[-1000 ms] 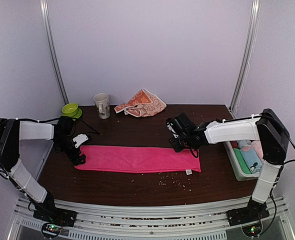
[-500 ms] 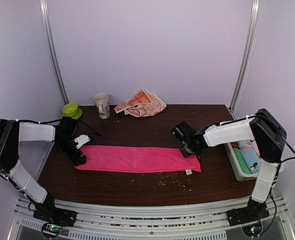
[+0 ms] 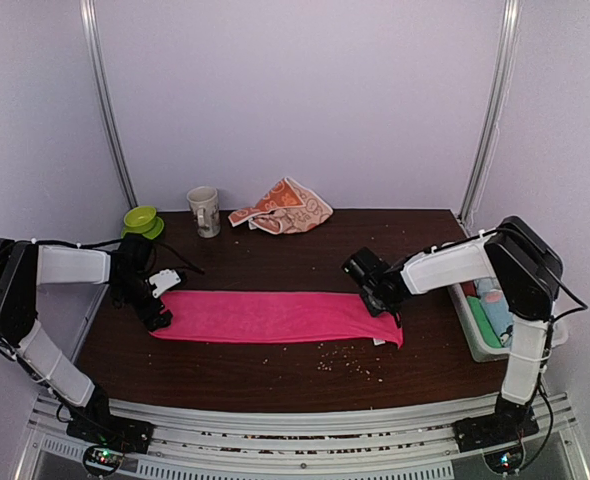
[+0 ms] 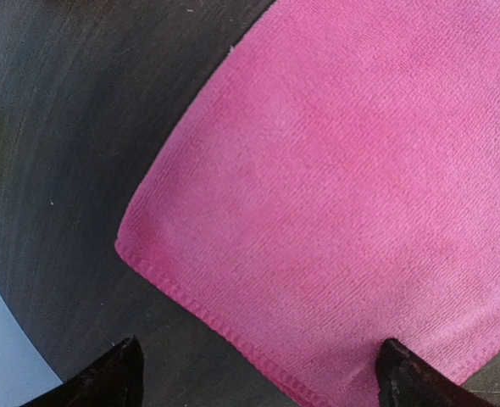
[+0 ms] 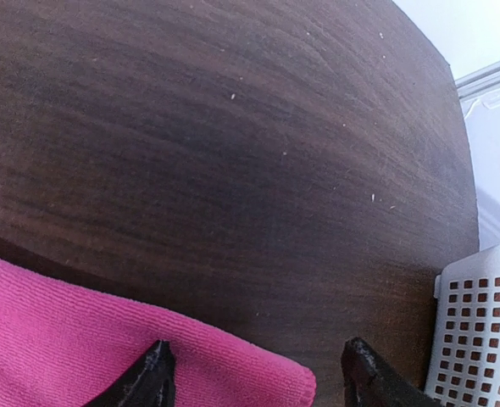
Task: Roll the towels
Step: Smooth out the towel at the center of the board.
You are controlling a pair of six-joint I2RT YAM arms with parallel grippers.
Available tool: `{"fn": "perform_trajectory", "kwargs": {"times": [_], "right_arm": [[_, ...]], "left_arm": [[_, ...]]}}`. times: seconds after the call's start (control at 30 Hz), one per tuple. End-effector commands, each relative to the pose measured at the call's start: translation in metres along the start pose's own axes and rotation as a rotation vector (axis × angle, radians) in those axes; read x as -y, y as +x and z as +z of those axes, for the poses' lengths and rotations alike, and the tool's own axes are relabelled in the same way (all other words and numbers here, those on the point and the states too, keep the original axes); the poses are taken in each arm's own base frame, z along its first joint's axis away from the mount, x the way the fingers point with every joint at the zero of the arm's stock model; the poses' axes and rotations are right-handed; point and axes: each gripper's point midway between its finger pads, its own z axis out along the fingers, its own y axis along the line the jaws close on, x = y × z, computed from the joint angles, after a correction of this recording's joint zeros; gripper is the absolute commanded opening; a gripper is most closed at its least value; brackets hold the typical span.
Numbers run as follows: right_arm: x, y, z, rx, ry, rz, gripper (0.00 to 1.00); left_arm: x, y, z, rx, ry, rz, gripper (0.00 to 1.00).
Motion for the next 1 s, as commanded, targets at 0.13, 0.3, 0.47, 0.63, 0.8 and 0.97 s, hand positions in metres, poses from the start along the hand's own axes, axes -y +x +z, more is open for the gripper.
{"fn": "perform_trajectory", "kwargs": {"times": [0.13,0.3,0.47,0.63,0.8,0.97], "right_arm": [[0.008,0.008,0.033,-0.069,0.069,-0.050,0.68],[0.007,-0.016,0.031,-0.037,0.070,-0.071,0.69],[0.010,-0.039,0.016,-0.004,0.029,-0.059,0.72],[0.021,-0.059,-0.017,0.054,-0.062,0.052,0.79],[0.025,-0.054,-0.043,0.087,-0.190,0.178,0.79],[0.025,-0.021,-0.057,0.072,-0.288,0.307,0.78]], "left_arm": [[0.004,0.045,0.016,-0.190,-0.029,0.075,0.98],[-0.009,0.035,0.017,-0.178,-0.061,0.058,0.98],[-0.019,0.021,0.014,-0.140,-0.067,0.031,0.98],[-0.024,-0.020,-0.012,0.006,-0.009,-0.007,0.98],[-0.039,-0.051,-0.033,0.097,-0.004,-0.042,0.98],[-0.055,-0.064,-0.035,0.136,-0.050,-0.083,0.98]]}}
